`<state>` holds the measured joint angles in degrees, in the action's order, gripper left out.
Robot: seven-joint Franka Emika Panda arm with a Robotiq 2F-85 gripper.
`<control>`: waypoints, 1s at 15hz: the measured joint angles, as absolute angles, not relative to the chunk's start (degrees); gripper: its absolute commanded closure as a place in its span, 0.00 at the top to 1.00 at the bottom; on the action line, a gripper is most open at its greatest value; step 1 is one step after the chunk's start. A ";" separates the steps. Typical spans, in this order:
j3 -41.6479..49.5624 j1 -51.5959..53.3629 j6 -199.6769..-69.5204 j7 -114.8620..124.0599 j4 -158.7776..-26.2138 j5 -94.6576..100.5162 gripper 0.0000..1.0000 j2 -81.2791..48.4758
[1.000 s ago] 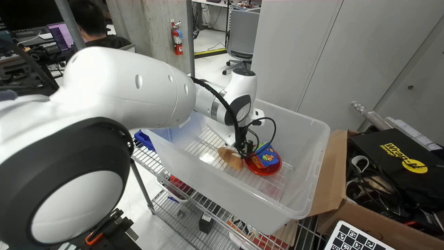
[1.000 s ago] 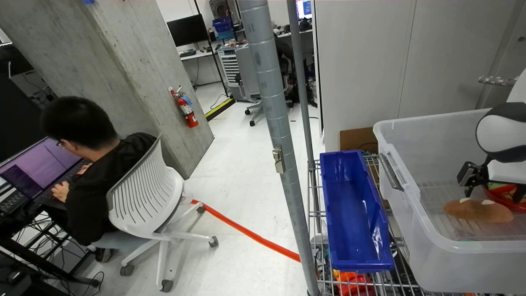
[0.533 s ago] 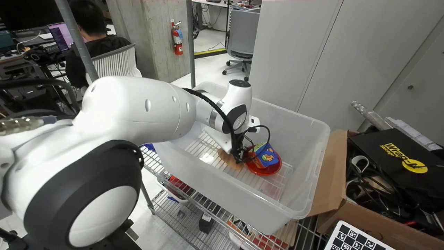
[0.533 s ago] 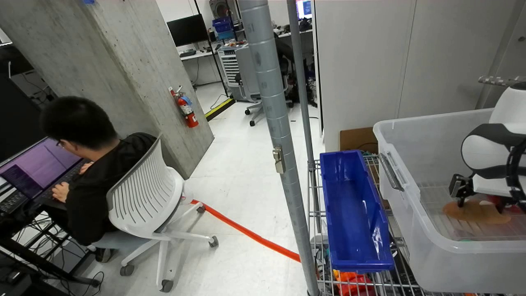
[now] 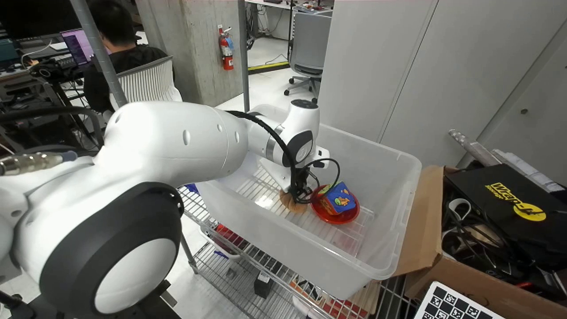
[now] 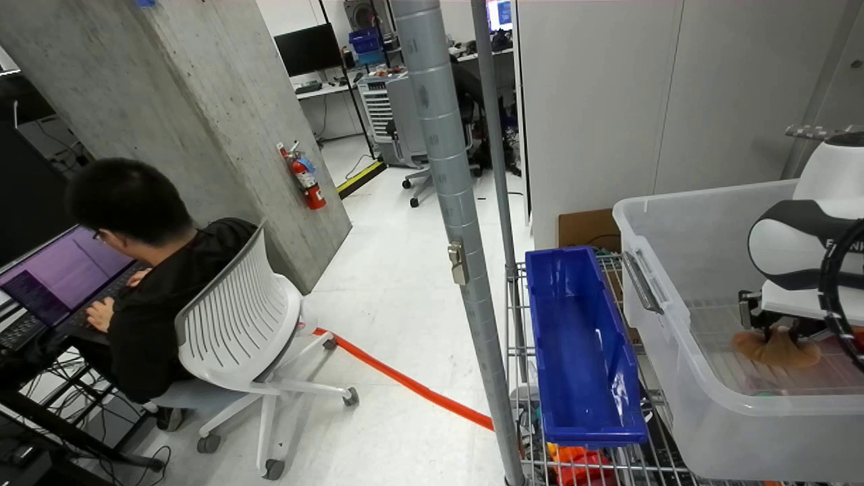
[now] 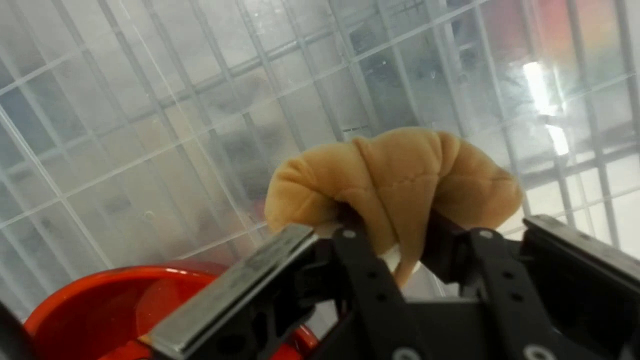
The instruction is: Move the brown plush toy
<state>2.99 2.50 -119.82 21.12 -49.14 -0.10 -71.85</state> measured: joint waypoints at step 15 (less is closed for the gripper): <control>0.58 7.76 -105.60 26.53 -49.16 -0.75 0.04 -68.01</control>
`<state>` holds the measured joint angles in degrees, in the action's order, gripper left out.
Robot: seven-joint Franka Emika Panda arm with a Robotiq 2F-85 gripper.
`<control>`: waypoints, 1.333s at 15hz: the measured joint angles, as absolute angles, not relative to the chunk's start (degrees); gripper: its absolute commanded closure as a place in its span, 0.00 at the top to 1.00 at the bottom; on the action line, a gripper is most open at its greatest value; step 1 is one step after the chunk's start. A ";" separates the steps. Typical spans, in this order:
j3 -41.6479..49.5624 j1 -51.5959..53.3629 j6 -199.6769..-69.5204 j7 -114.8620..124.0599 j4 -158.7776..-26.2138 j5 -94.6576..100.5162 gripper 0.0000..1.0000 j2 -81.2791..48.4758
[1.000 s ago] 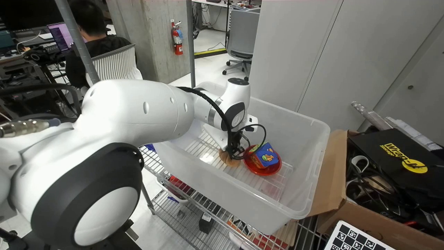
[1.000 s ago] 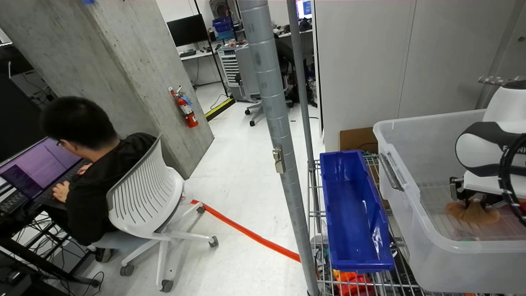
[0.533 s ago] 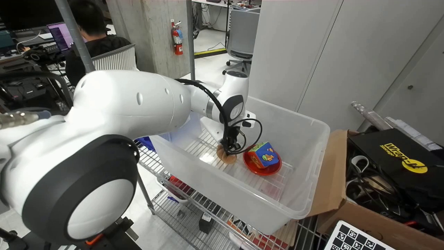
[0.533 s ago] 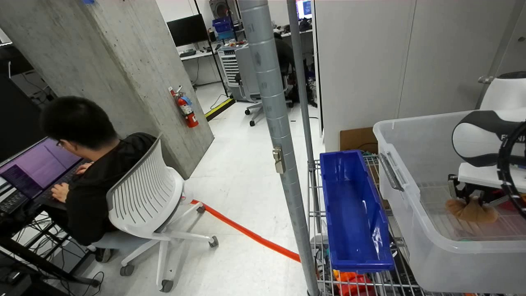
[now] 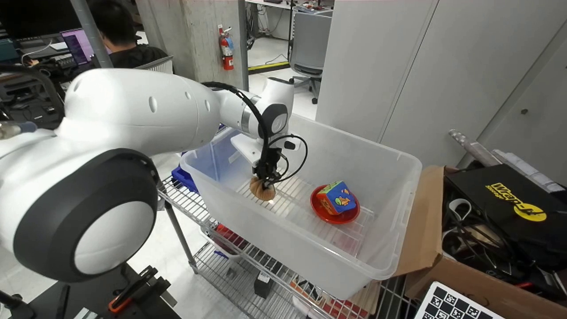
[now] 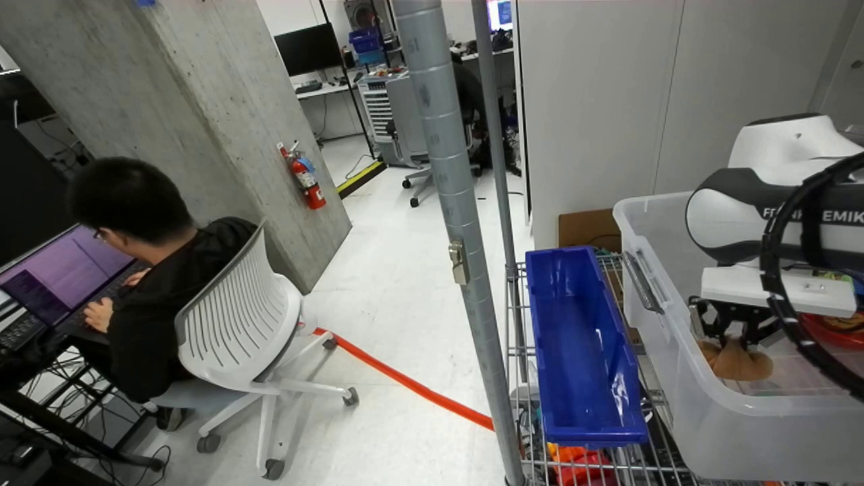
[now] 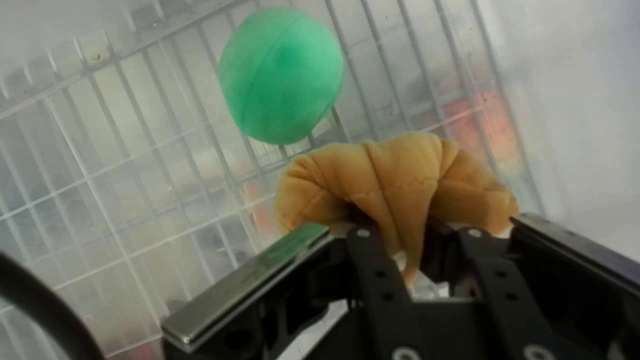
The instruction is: Move the brown plush toy
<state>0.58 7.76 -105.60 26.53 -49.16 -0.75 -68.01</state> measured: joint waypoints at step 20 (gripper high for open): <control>3.07 7.27 -96.45 35.87 -42.37 -0.66 1.00 -69.42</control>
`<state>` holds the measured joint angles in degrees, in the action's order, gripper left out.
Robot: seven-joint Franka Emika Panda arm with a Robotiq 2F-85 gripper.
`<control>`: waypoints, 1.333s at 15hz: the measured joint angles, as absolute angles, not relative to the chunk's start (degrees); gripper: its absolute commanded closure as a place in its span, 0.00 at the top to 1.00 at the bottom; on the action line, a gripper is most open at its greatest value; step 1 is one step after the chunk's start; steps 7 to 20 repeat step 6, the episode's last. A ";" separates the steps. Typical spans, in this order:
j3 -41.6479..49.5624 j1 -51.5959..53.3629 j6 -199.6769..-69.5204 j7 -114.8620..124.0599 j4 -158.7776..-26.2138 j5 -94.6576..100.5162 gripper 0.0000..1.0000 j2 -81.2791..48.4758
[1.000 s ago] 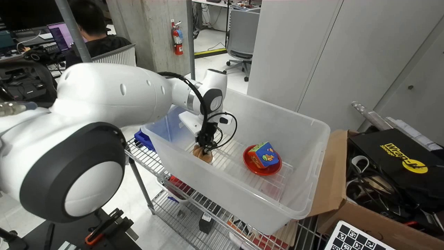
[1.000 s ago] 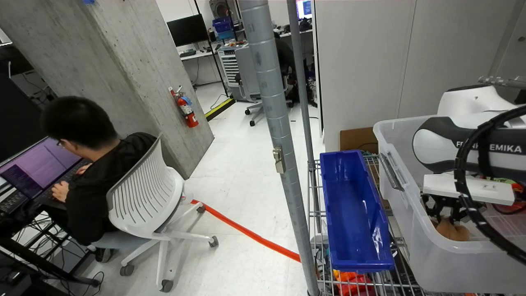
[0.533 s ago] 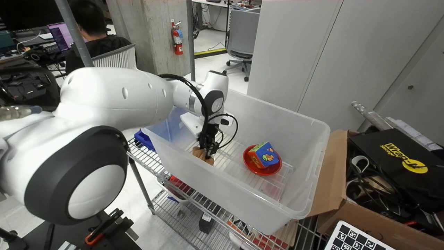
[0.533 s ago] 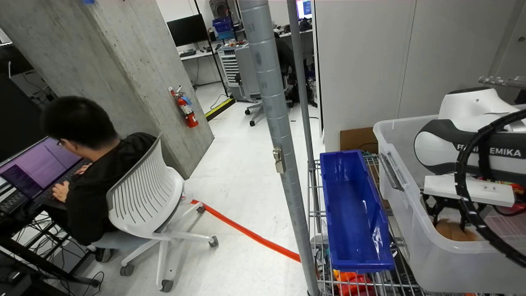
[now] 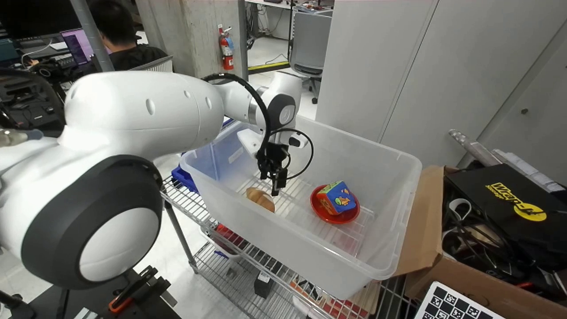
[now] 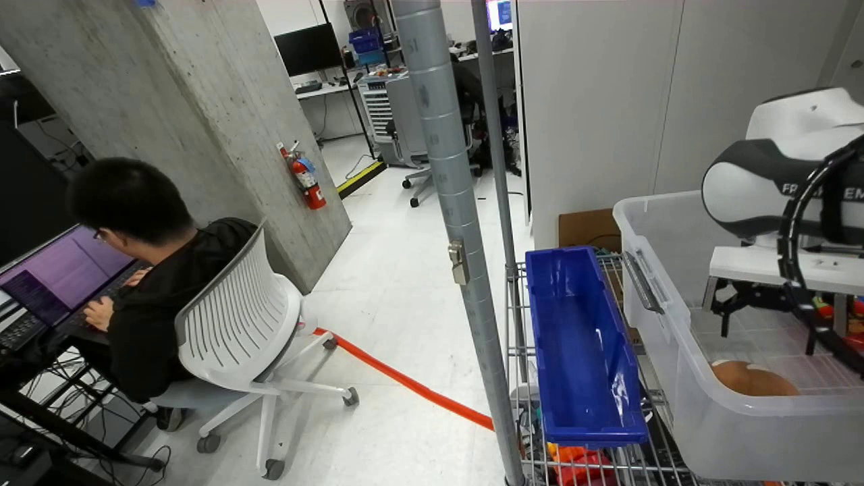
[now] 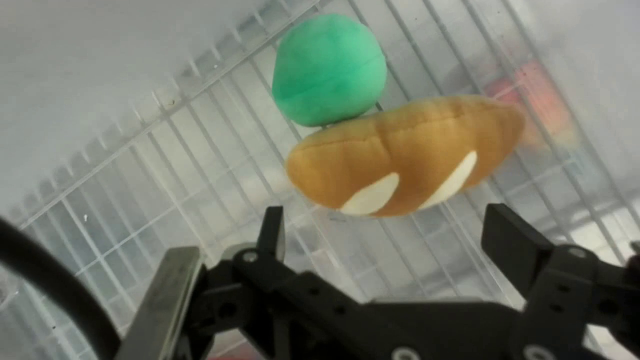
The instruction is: Move the brown plush toy
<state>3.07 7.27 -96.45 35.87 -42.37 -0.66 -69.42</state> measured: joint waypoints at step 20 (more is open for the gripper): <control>3.05 4.37 -95.09 36.32 -39.25 -2.16 1.00 -62.27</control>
